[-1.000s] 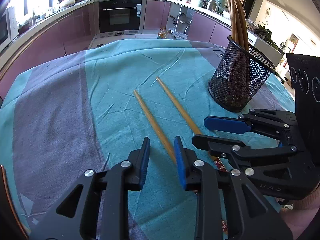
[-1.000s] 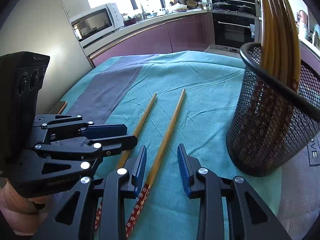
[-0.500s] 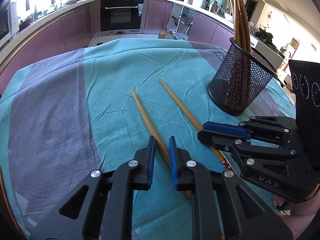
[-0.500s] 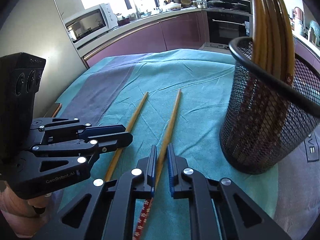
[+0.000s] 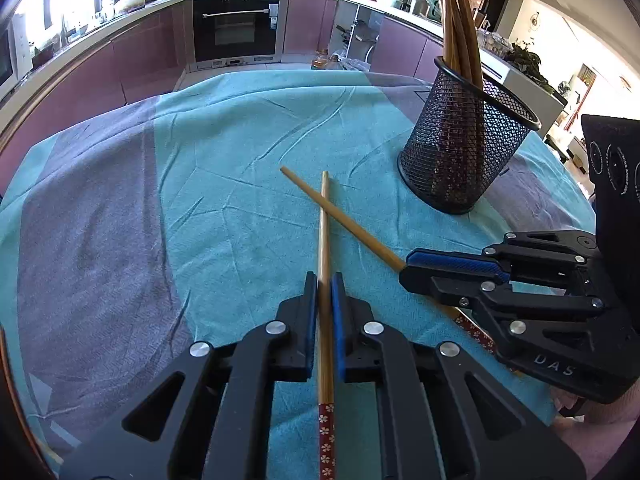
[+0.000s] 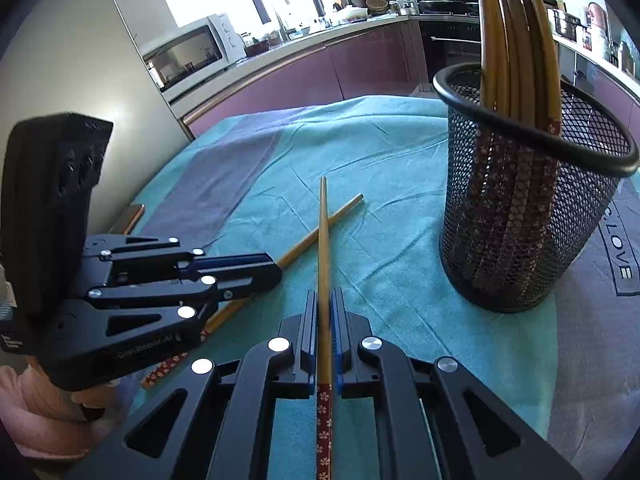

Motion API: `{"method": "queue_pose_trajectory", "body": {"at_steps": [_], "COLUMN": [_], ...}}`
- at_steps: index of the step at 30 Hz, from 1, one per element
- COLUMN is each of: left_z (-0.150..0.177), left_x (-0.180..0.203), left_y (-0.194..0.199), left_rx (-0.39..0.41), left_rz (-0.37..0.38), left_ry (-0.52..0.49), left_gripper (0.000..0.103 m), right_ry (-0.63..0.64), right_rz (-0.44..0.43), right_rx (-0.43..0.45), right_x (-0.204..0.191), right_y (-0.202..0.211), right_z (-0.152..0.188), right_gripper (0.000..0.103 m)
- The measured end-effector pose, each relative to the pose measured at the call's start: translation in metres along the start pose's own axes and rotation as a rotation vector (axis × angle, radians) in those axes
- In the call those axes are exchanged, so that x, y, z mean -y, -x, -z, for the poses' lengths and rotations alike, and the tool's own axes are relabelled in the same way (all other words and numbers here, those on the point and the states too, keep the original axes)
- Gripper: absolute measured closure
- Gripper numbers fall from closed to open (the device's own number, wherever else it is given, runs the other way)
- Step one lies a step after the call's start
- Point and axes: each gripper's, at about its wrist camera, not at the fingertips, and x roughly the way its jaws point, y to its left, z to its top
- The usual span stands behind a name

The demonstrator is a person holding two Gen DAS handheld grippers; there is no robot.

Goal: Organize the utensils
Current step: 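Close the left tool on a chopstick while the right tool grasps the other chopstick, then lift both held chopsticks upright and carry them toward the mesh cup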

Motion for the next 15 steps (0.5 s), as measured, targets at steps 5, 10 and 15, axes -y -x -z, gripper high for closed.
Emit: {"method": "queue_pose_trajectory", "body": {"at_steps": [5, 10, 15], "left_z": [-0.0027, -0.0068, -0.0076], "left_x": [0.0037, 0.008, 0.0083], "left_y": [-0.0027, -0.0057, -0.0059], "left_rx": [-0.004, -0.002, 0.002], "left_rz": [-0.012, -0.027, -0.029], "left_ry": [-0.026, -0.029, -0.008], "left_gripper": [0.092, 0.092, 0.095], "right_ry": [0.017, 0.023, 0.0], "right_rz": [0.024, 0.029, 0.019], "right_rx": [-0.004, -0.005, 0.001], "right_x": [-0.0029, -0.0033, 0.0016], "right_y": [-0.003, -0.0059, -0.0052], "right_z": [-0.0003, -0.0024, -0.0025], "right_gripper": [0.093, 0.093, 0.097]}}
